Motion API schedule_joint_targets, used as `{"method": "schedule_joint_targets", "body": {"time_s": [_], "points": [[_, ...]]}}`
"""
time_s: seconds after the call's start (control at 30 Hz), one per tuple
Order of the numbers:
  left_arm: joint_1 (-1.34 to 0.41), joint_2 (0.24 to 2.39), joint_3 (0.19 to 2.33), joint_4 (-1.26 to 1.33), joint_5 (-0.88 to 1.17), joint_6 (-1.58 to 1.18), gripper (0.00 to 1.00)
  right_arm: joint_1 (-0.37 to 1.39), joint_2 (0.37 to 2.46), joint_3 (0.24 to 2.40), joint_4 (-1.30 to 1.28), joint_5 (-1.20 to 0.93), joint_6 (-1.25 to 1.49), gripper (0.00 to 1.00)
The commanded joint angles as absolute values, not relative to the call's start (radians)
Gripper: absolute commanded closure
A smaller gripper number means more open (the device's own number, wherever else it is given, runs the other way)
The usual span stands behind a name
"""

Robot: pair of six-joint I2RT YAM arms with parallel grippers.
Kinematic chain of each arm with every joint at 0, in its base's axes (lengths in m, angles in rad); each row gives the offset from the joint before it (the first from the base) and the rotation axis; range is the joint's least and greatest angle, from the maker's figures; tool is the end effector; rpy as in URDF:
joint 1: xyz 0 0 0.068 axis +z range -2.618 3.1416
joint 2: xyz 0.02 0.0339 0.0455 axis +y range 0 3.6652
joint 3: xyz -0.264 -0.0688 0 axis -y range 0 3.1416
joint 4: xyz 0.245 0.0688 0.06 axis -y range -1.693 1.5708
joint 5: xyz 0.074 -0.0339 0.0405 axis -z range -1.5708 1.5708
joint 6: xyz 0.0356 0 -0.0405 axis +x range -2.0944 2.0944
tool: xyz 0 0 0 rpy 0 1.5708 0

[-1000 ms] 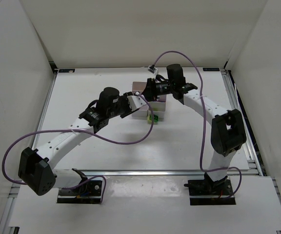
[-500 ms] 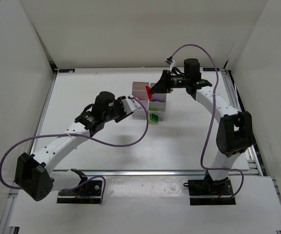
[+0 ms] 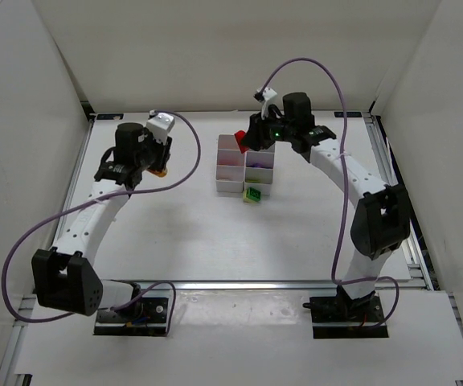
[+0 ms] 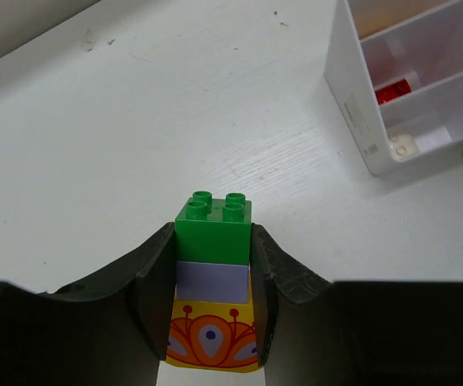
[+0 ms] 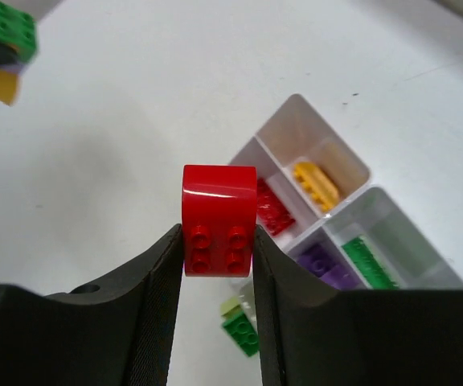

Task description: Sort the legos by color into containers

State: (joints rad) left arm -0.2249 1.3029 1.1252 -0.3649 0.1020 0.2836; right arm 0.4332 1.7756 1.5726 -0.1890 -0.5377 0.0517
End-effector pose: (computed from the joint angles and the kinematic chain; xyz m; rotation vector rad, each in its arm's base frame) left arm 0.2873 -0.0694 0.3273 0.5896 2.0271 -0.0727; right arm 0.3757 0.1939 0.3414 -0.7285 1.8620 0.8416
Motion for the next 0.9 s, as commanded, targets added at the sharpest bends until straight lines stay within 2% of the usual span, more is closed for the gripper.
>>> {"method": "schedule_joint_targets", "body": {"time_s": [0.0,0.17,0.87], "points": [[-0.174,1.340,1.198,-0.394,0.149,0.183,0.90,0.471,1.807,1.621,-0.193,-0.367,-0.164,1.00],[-0.147,1.396,1.239,-0.391,0.186,0.156,0.90,0.526,1.853,1.628,-0.183,-0.293,-0.311,1.00],[-0.120,1.422,1.238,-0.382,0.218,0.179,0.90,0.584,2.031,1.721,-0.175,-0.247,-0.462,1.00]]}}
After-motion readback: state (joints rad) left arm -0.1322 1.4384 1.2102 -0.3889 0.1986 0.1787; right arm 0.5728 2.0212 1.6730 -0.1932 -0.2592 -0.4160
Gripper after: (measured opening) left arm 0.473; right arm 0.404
